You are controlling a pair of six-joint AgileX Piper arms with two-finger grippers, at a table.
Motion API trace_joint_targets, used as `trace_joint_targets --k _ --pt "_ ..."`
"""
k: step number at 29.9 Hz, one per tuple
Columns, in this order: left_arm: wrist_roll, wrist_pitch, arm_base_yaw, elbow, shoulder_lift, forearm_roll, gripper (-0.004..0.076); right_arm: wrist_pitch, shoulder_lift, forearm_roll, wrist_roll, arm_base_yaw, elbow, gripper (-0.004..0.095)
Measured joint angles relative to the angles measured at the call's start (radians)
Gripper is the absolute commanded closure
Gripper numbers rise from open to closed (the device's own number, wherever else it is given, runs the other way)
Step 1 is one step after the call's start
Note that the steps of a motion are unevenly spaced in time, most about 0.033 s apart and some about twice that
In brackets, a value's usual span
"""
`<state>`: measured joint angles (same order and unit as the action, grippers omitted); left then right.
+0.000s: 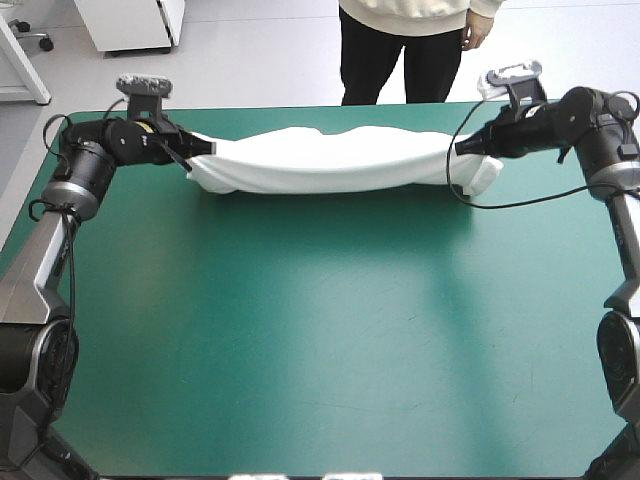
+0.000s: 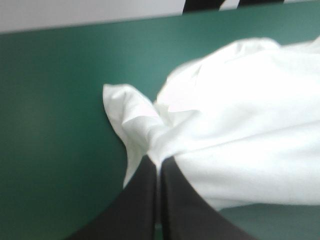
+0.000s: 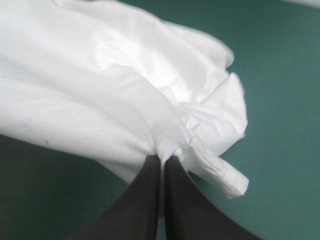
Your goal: Fold the cloth
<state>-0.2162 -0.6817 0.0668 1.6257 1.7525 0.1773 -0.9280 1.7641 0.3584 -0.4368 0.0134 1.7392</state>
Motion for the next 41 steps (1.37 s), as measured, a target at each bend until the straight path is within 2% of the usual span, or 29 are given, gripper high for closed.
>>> trace_joint_targets --k 7,15,23,28,33,35,38,41 --pt "-0.049 -0.03 0.0 -0.25 -0.072 0.001 0.0733 -0.051 -0.056 0.018 -0.031 0.0 -0.239 0.0925" --pt "-0.089 -0.095 0.0 -0.423 -0.198 -0.001 0.0733 -0.053 -0.233 0.019 -0.041 0.0 -0.496 0.0924" --pt "-0.094 -0.179 0.0 -0.622 -0.318 -0.001 0.0733 -0.065 -0.374 -0.042 0.007 0.0 -0.701 0.0924" --pt "-0.097 -0.191 0.0 -0.718 -0.383 0.0 0.0733 -0.079 -0.43 -0.039 0.016 0.0 -0.805 0.0924" --pt "-0.097 -0.19 0.0 -0.739 -0.397 0.005 0.0733 -0.056 -0.442 -0.035 0.019 0.0 -0.895 0.0923" --pt "-0.097 -0.191 0.0 -0.739 -0.397 0.008 0.0733 -0.043 -0.442 -0.031 0.015 0.002 -0.914 0.0893" --pt "-0.1 -0.198 0.0 -0.739 -0.397 0.024 0.0731 -0.016 -0.442 -0.027 0.009 0.021 -0.919 0.0774" --pt "-0.119 -0.219 0.0 -0.739 -0.397 0.045 0.0668 0.011 -0.442 -0.019 0.008 0.044 -0.922 0.0631"
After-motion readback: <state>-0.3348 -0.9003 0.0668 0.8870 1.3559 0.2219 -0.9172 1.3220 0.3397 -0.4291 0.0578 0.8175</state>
